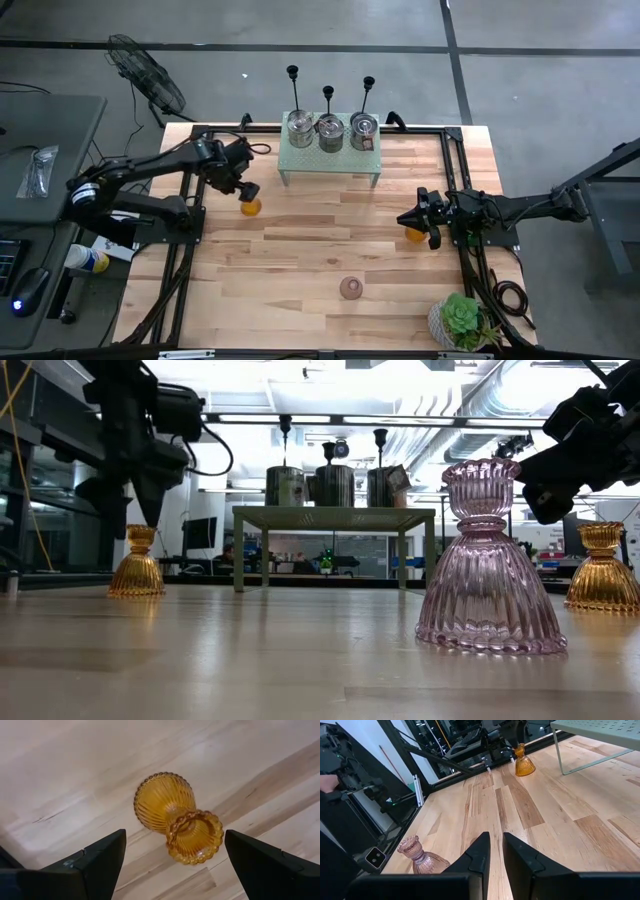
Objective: Pick & Place candle stick holders
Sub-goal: Put the left orange glass candle holder on the shelf
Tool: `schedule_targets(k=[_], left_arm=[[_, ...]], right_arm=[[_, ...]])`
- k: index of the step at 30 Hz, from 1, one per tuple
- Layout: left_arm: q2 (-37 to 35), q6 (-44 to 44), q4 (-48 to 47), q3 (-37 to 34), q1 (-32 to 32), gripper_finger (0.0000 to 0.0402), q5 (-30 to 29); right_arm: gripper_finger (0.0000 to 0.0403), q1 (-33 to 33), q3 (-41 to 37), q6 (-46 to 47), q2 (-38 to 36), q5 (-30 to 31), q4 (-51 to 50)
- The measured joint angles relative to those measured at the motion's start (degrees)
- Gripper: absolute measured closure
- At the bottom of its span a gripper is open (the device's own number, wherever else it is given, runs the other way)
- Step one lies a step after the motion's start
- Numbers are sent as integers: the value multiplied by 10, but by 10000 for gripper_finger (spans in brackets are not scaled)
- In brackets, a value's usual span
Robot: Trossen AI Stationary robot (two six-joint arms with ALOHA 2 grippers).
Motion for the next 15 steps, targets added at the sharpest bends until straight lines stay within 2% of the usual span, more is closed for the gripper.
schedule_targets(k=[9,15], left_arm=[[24,-21,38,1,-28,68,6],[47,-28,25,1,-53,68,-27]], right_arm=[[359,0,0,0,0,0,0],[359,0,0,0,0,0,0]])
